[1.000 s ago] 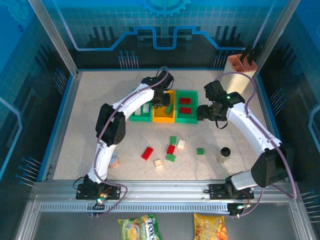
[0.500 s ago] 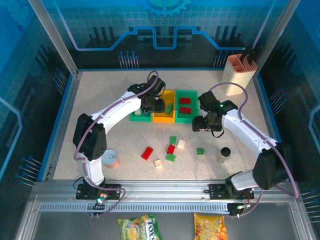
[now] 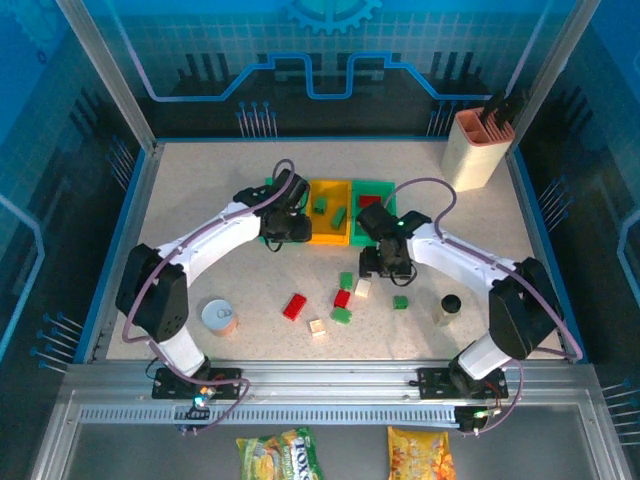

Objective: Sort the legos into containers by color
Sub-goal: Pick up the lego from the center of the table.

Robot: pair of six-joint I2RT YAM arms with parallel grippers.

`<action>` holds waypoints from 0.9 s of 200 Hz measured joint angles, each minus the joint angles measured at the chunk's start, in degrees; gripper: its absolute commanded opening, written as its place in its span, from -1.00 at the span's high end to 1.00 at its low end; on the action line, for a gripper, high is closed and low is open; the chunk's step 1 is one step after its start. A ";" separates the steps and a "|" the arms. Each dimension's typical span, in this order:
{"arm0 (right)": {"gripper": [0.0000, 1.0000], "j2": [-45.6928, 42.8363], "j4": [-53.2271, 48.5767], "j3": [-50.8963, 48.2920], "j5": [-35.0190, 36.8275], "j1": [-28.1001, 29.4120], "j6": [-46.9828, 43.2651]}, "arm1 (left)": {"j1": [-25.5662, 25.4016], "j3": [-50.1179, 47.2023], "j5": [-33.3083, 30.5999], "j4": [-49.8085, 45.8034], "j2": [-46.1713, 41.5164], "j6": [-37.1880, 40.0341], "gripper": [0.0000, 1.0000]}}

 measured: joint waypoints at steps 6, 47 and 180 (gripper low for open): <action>-0.31 0.68 0.13 0.00 0.09 0.57 1.20 | 0.20 -0.66 0.00 0.26 -0.48 -0.07 0.09; -0.20 4.00 1.25 0.00 0.55 4.39 8.41 | 1.38 -4.94 0.00 1.75 -4.00 -0.68 0.09; -0.05 10.73 5.64 -0.11 -0.22 5.40 12.72 | 3.17 -9.77 -0.02 3.10 -8.07 -0.90 0.10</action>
